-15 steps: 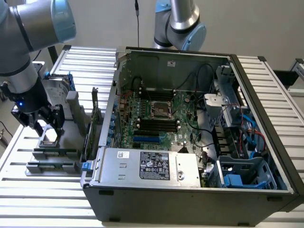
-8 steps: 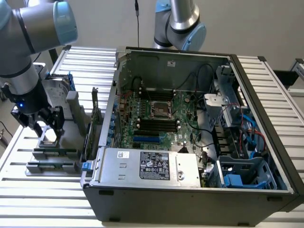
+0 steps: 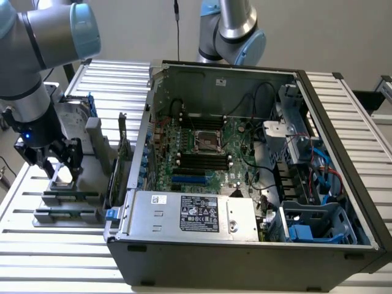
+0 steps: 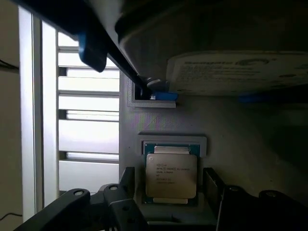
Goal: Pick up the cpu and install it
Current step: 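Pick up the cpu and move it towards the insertion slot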
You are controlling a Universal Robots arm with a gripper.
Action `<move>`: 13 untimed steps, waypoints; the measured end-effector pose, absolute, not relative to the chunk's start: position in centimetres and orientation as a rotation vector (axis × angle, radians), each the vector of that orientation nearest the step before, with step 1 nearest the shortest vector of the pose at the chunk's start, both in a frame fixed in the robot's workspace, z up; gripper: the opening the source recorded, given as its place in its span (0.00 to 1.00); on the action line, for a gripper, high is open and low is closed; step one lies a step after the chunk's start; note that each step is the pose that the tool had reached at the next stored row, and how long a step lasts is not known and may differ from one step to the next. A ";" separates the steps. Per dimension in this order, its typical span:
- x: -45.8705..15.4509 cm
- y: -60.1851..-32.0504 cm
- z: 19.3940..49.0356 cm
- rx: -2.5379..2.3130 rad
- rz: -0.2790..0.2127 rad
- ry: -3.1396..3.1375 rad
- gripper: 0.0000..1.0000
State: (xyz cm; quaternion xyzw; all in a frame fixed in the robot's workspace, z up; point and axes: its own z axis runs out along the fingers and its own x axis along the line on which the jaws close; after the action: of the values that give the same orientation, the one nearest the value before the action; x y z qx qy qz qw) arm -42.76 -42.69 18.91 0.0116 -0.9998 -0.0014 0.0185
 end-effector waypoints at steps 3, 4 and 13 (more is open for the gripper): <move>-42.7 -42.7 18.8 0.036 -0.004 -3.106 0.68; -42.7 -42.7 18.8 0.036 -0.004 -3.106 0.68; -42.6 -42.7 18.6 0.036 -0.004 -3.109 0.68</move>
State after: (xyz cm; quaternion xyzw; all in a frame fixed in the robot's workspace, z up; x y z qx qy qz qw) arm -42.65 -42.68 18.61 0.0115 -0.9998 -0.0013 0.0159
